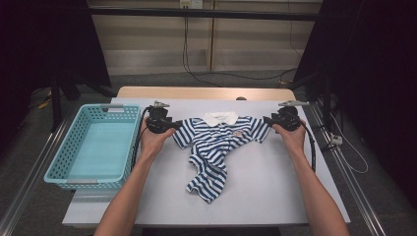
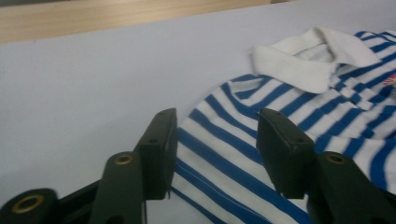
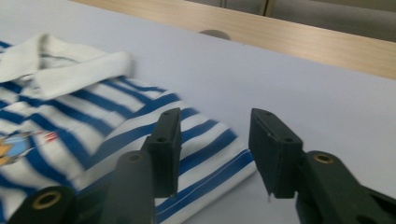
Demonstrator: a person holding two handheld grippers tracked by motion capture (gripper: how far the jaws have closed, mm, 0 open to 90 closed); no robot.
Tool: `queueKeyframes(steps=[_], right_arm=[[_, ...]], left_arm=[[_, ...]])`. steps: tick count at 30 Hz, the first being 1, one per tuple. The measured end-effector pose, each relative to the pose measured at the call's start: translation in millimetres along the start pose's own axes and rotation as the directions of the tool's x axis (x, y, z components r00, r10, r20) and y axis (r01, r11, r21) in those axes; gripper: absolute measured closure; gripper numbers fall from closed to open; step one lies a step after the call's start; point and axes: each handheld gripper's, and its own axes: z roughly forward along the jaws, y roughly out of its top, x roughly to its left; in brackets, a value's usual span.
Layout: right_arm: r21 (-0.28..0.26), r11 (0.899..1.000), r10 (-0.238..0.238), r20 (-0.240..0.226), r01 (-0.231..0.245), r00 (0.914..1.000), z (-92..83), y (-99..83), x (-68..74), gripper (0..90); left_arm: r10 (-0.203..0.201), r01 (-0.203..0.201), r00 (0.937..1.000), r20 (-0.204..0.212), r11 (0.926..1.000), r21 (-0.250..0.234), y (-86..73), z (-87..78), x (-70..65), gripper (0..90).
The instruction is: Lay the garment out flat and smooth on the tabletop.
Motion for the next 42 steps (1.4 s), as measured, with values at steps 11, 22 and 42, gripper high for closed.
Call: queueKeyframes(steps=[11, 22, 42], right_arm=[[-0.081, 0.996, -0.038, -0.134, 0.027, 0.9903, -43.2, -19.0, 41.1, 33.0], [-0.173, 0.985, -0.028, -0.208, -0.008, 0.9777, -76.2, -40.0, 74.5, 20.4], [-0.247, 0.968, -0.091, -0.193, 0.042, 0.9769, -114.0, -83.8, 110.1, 10.6]], left_arm=[[0.032, -0.023, 0.9962, 0.081, 0.9934, -0.112, -23.5, -32.4, -54.2, 14.2], [0.094, -0.081, 0.9914, 0.091, 0.9875, -0.135, -44.5, -62.3, -81.1, 5.3], [0.177, -0.143, 0.9633, 0.202, 0.9747, -0.172, -85.2, -90.0, -118.2, 11.9]])
